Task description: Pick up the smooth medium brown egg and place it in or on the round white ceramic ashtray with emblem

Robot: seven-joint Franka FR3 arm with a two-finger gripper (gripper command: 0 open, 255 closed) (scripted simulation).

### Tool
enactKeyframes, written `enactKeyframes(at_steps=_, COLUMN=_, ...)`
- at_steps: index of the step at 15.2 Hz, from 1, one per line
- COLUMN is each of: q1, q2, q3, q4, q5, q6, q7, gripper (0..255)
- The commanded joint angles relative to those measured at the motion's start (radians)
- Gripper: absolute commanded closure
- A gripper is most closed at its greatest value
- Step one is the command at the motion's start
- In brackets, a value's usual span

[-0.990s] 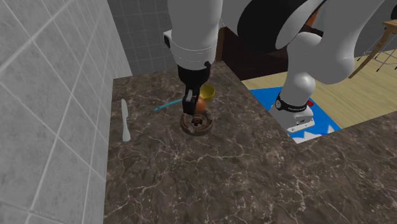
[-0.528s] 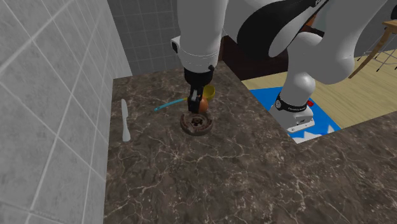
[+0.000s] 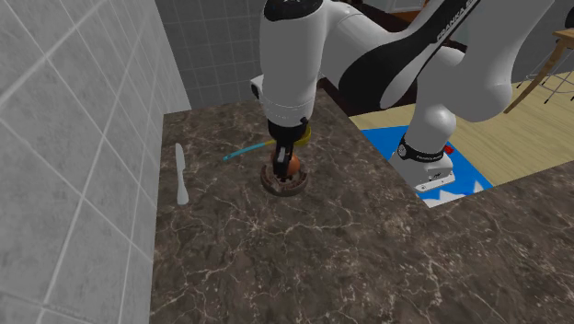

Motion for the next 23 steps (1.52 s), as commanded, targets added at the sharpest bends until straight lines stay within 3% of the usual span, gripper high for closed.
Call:
enactKeyframes(at_steps=1, q1=-0.002, q2=0.009, q3=0.000, q4=-0.008, q5=-0.006, q6=0.017, q7=0.004, gripper=255)
enactKeyframes(at_steps=8, q1=-0.002, q2=0.009, q3=0.000, q4=-0.008, q5=-0.006, q6=0.017, q7=0.004, gripper=255)
enactKeyframes(at_steps=9, q1=-0.002, q2=0.009, q3=0.000, q4=-0.008, q5=-0.006, q6=0.017, q7=0.004, gripper=0)
enactKeyframes(at_steps=14, q1=-0.002, q2=0.009, q3=0.000, q4=-0.008, q5=-0.006, q6=0.017, q7=0.005, gripper=0)
enactKeyframes(at_steps=18, q1=0.014, q2=-0.055, q3=0.003, q4=0.066, q5=0.033, q6=-0.117, q7=-0.021, gripper=0)
enactKeyframes(at_steps=23, q1=0.014, q2=-0.055, q3=0.003, q4=0.066, q5=0.033, q6=-0.117, q7=-0.021, gripper=0)
